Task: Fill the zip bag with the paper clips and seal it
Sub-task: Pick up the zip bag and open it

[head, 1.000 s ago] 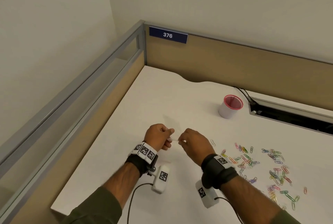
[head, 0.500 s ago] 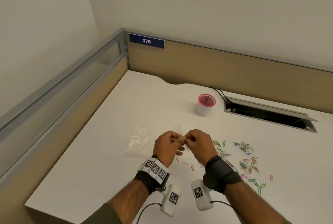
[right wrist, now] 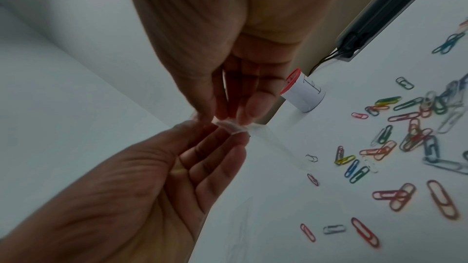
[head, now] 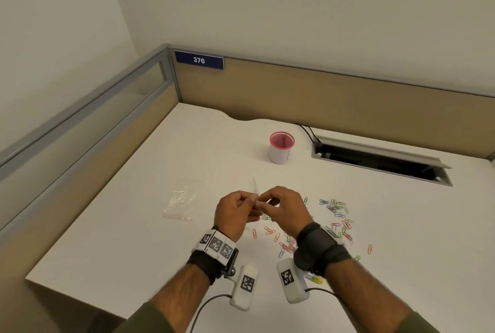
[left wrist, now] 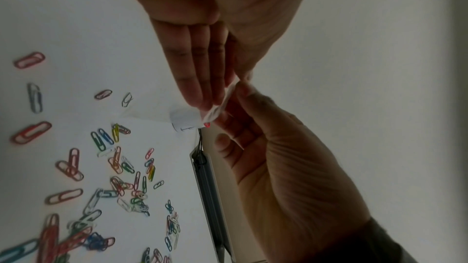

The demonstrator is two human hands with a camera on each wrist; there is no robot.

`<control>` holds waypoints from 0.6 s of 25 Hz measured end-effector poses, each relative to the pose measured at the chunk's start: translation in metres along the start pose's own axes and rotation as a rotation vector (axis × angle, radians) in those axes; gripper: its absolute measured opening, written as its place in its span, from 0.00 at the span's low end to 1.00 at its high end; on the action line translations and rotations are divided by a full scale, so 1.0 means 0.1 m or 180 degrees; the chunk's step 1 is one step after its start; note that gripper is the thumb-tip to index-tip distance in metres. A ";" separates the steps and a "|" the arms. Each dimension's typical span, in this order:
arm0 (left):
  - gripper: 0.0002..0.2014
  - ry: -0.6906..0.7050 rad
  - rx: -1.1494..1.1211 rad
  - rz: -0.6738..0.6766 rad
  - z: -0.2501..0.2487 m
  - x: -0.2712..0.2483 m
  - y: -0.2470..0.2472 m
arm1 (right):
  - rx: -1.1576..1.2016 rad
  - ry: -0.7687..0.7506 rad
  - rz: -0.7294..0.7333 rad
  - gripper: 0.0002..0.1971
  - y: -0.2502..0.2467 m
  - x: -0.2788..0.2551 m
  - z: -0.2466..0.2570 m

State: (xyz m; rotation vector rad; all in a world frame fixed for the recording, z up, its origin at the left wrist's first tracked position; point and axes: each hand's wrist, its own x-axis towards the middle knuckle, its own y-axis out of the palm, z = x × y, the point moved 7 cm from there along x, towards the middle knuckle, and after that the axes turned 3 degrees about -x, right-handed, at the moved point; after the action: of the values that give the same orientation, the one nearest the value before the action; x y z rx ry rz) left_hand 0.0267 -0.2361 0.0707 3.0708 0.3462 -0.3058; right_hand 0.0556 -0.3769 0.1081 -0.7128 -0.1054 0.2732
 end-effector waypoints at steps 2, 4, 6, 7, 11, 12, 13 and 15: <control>0.06 -0.0007 -0.0057 0.0016 -0.01 -0.01 0.00 | 0.0007 -0.0013 0.0021 0.05 -0.04 -0.01 0.03; 0.05 -0.0027 -0.0089 0.0043 -0.03 0.00 0.00 | -0.0018 -0.0041 -0.0011 0.06 -0.07 -0.02 0.05; 0.05 -0.0029 -0.0106 0.0106 -0.05 0.00 0.00 | -0.0022 -0.0043 -0.0044 0.06 -0.08 0.00 0.08; 0.05 -0.0016 -0.0085 0.0122 -0.06 0.00 0.00 | -0.0021 -0.0032 -0.0051 0.05 -0.09 0.01 0.08; 0.07 0.0021 0.0074 0.0144 -0.07 0.02 -0.01 | -0.0172 0.0027 -0.0072 0.04 -0.04 0.03 0.08; 0.08 0.0033 0.0127 0.0146 -0.08 0.02 0.00 | -0.0204 0.0038 -0.0085 0.04 -0.03 0.03 0.07; 0.09 0.0051 0.0193 0.0143 -0.09 0.03 0.00 | -0.0238 0.0049 -0.0083 0.05 -0.01 0.03 0.07; 0.10 0.0094 0.0332 0.0159 -0.10 0.04 0.00 | -0.0314 0.0070 -0.0053 0.06 0.01 0.04 0.07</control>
State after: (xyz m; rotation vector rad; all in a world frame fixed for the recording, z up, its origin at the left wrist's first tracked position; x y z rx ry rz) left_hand 0.0323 -0.2349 0.0793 3.1833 0.2622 -0.2859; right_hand 0.0575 -0.3708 0.1132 -0.8125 -0.1043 0.2452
